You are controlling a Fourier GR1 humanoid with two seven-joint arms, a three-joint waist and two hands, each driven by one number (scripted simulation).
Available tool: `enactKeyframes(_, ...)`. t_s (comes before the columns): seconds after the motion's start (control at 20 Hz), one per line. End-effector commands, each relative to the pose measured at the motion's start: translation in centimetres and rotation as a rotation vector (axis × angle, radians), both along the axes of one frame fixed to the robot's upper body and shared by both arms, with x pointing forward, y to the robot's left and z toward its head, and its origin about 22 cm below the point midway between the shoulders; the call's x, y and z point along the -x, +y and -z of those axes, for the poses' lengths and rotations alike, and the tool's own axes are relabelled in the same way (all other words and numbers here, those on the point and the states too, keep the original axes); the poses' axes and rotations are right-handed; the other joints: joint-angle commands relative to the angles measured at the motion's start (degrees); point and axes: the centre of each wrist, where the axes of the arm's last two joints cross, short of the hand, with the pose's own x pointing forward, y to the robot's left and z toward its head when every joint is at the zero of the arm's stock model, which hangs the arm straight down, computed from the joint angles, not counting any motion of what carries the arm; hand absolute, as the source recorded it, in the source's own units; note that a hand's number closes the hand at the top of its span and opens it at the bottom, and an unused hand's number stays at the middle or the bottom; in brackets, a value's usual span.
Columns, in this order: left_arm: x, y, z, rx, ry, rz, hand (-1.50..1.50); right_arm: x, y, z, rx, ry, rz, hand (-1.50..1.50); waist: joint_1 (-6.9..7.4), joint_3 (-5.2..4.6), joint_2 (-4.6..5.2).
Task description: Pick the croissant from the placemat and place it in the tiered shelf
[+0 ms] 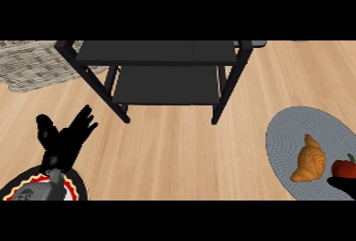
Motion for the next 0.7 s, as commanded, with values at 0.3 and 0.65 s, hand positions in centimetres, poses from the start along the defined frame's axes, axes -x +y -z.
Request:
enactKeyframes(0.3, 0.4, 0.5, 1.6, 0.003, 0.058, -0.029, 0.00, -6.0, 2.6, 2.9, -0.026, 0.247, 0.122, -1.50, -0.54, -0.18, 0.11)
enactKeyframes(0.65, 0.9, 0.2, 1.4, -0.005, 0.050, -0.040, 0.00, -6.7, 3.4, 4.0, 0.041, 0.301, 0.199, -1.50, -1.48, -0.18, -0.20)
